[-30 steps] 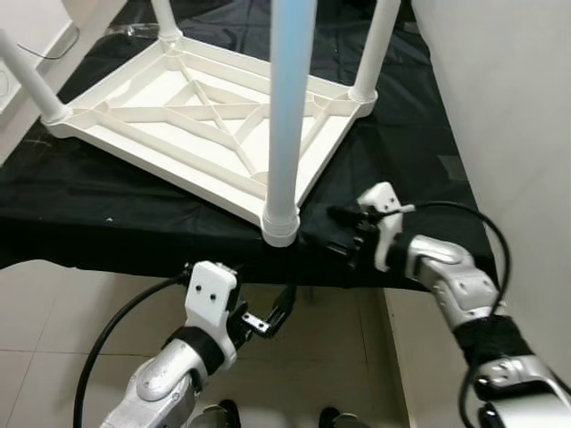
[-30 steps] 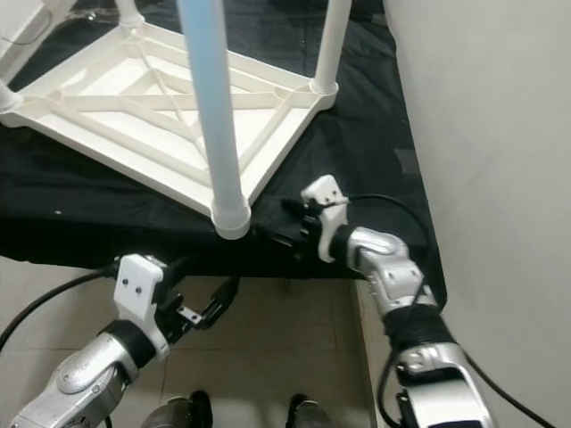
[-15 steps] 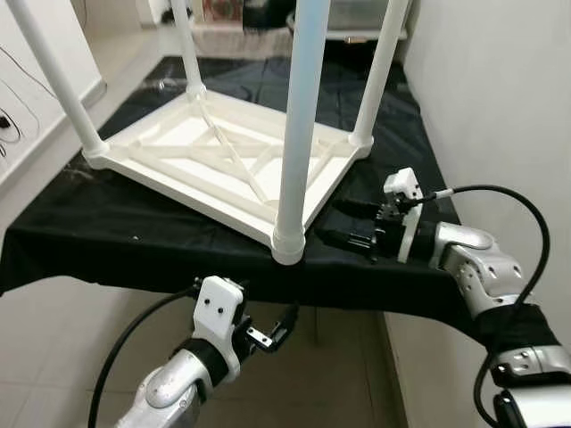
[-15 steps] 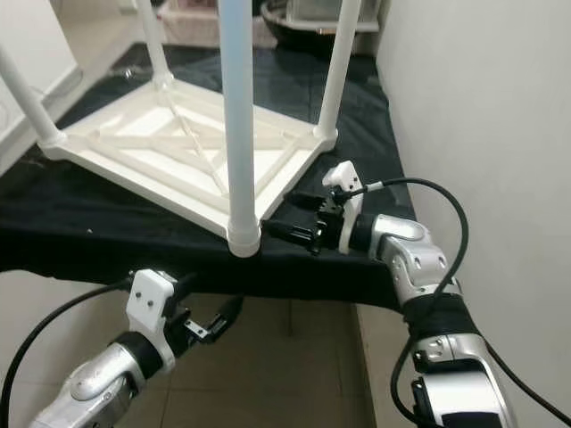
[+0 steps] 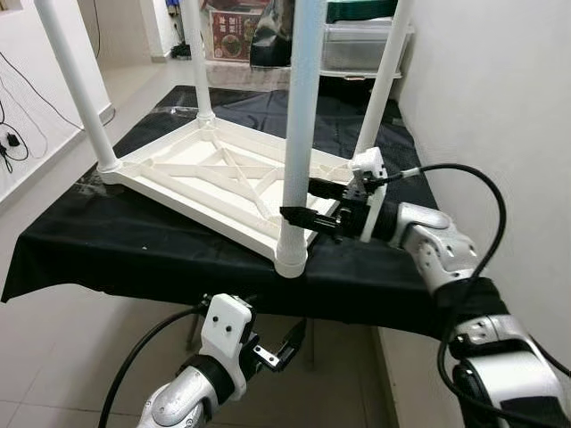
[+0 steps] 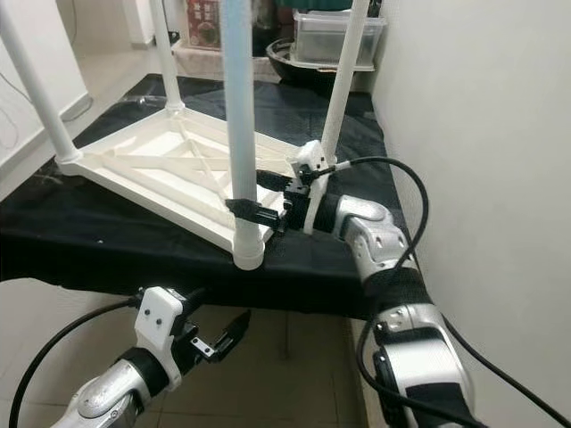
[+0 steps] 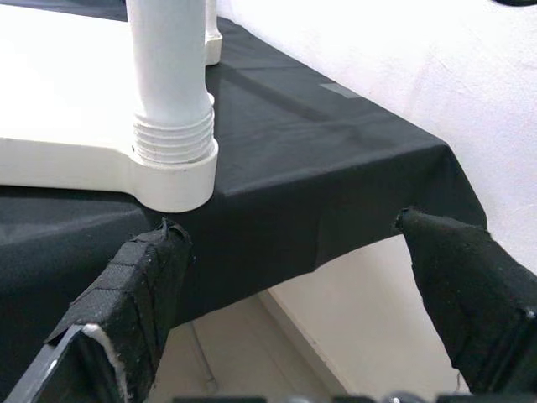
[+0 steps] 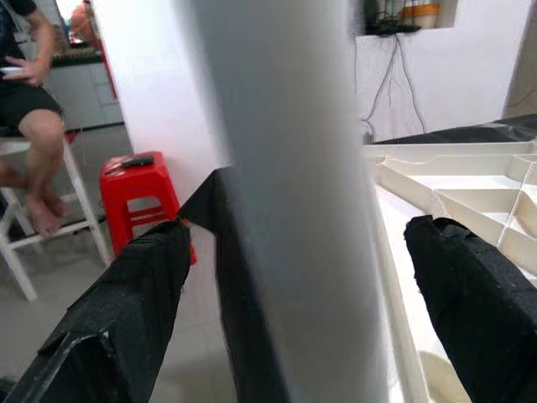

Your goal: Building children table

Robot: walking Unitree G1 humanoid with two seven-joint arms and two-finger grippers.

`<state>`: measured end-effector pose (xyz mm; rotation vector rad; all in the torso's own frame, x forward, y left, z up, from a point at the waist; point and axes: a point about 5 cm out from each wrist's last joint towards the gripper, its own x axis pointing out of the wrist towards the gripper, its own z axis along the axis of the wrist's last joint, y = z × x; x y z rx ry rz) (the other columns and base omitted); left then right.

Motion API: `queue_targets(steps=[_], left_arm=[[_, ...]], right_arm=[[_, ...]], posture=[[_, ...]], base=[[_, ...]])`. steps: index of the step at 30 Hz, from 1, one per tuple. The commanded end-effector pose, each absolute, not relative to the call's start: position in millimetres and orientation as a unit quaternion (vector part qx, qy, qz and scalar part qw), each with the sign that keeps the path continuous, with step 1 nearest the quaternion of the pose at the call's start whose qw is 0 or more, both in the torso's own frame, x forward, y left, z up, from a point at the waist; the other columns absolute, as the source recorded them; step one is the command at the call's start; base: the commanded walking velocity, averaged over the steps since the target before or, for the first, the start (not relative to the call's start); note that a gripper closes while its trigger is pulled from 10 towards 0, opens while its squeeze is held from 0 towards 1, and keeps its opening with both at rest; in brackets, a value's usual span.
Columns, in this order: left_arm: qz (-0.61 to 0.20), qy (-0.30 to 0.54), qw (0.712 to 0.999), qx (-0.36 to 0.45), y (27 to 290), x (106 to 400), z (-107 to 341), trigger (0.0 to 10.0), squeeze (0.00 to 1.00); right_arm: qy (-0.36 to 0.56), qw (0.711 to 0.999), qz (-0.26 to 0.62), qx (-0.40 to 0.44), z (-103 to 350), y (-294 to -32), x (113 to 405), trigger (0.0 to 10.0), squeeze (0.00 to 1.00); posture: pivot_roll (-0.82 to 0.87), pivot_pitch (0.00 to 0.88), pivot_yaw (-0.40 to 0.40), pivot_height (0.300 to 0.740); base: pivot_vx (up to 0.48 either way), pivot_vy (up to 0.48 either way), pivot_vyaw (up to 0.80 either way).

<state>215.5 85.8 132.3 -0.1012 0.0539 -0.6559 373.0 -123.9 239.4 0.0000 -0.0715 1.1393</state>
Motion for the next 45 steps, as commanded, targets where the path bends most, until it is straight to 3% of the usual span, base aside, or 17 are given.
queue_targets(steps=[1, 7, 8, 9, 10, 11, 12, 14, 18, 23, 25, 33, 36, 45], left_arm=[[-0.32, 0.031, 0.946, -0.049, 85, 213, 129, 10.0, 0.0], [-0.316, 0.03, 0.947, -0.053, 84, 210, 130, 10.0, 0.0], [-0.314, 0.03, 0.948, -0.054, 84, 209, 130, 10.0, 0.0], [-0.314, 0.03, 0.948, -0.054, 84, 209, 130, 10.0, 0.0], [-0.311, 0.028, 0.948, -0.057, 83, 208, 131, 10.0, 0.0], [-0.311, 0.028, 0.948, -0.057, 83, 208, 131, 10.0, 0.0], [-0.309, 0.027, 0.949, -0.059, 83, 207, 132, 10.0, 0.0], [-0.309, 0.027, 0.949, -0.059, 83, 207, 132, 10.0, 0.0], [-0.308, 0.023, 0.949, -0.063, 83, 206, 135, 10.0, 0.0], [-0.303, 0.02, 0.95, -0.066, 84, 207, 137, 10.0, 0.0], [-0.302, 0.021, 0.951, -0.066, 84, 208, 136, 10.0, 0.0], [-0.298, 0.02, 0.952, -0.068, 84, 207, 138, 10.0, 0.0], [-0.288, 0.015, 0.955, -0.069, 86, 213, 142, 10.0, 0.0], [-0.276, 0.004, 0.959, -0.059, 94, 221, 147, 10.0, 0.0]], right_arm=[[-0.035, 0.848, 0.53, -0.005, 239, -120, 377, 10.0, 0.0], [-0.042, 0.864, 0.501, -0.011, 242, -109, 384, 10.0, 0.0], [-0.049, 0.869, 0.493, -0.016, 244, -105, 385, 7.8, 0.0], [-0.049, 0.869, 0.493, -0.016, 244, -105, 385, 7.8, 0.0], [-0.061, 0.874, 0.481, -0.006, 249, -103, 386, 3.1, 0.0], [-0.061, 0.874, 0.481, -0.006, 249, -103, 386, 3.1, 0.0], [-0.067, 0.88, 0.469, 0.005, 251, -103, 388, 0.0, 0.0], [-0.067, 0.88, 0.469, 0.005, 251, -103, 388, 0.0, 0.0], [-0.085, 0.91, 0.406, -0.026, 259, -109, 395, 0.0, 0.0], [-0.091, 0.915, 0.392, -0.017, 257, -103, 396, 0.0, 0.0], [-0.083, 0.932, 0.354, -0.003, 253, -109, 401, 0.0, 0.0], [-0.075, 0.943, 0.325, 0.015, 248, -112, 405, 0.0, 0.0], [-0.068, 0.943, 0.32, 0.058, 244, -111, 405, 0.0, 0.0], [-0.074, 0.949, 0.301, 0.059, 243, -120, 407, 0.0, 0.0]], posture=[[0.11, 0.077, -0.053, 0.74], [0.12, 0.107, -0.064, 0.74], [0.12, 0.116, -0.06, 0.74], [0.12, 0.116, -0.06, 0.74], [0.11, 0.123, -0.064, 0.74], [0.11, 0.123, -0.064, 0.74], [0.11, 0.128, -0.061, 0.74], [0.11, 0.128, -0.061, 0.74], [0.1, 0.147, -0.063, 0.74], [0.08, 0.154, -0.061, 0.74], [0.09, 0.159, -0.064, 0.74], [0.09, 0.162, -0.065, 0.74], [0.09, 0.158, -0.066, 0.74], [0.1, 0.152, -0.058, 0.74]], base=[[0.0, 0.0, 0.0], [0.0, 0.0, 0.0], [0.0, 0.0, 0.0], [0.0, 0.0, 0.0], [0.0, 0.0, 0.0], [0.0, 0.0, 0.0], [0.0, 0.0, 0.0], [0.0, 0.0, 0.0], [0.0, 0.0, 0.0], [0.0, 0.0, 0.0], [0.0, 0.0, 0.0], [0.0, 0.0, 0.0], [0.0, 0.0, 0.0], [0.0, 0.0, 0.0]])
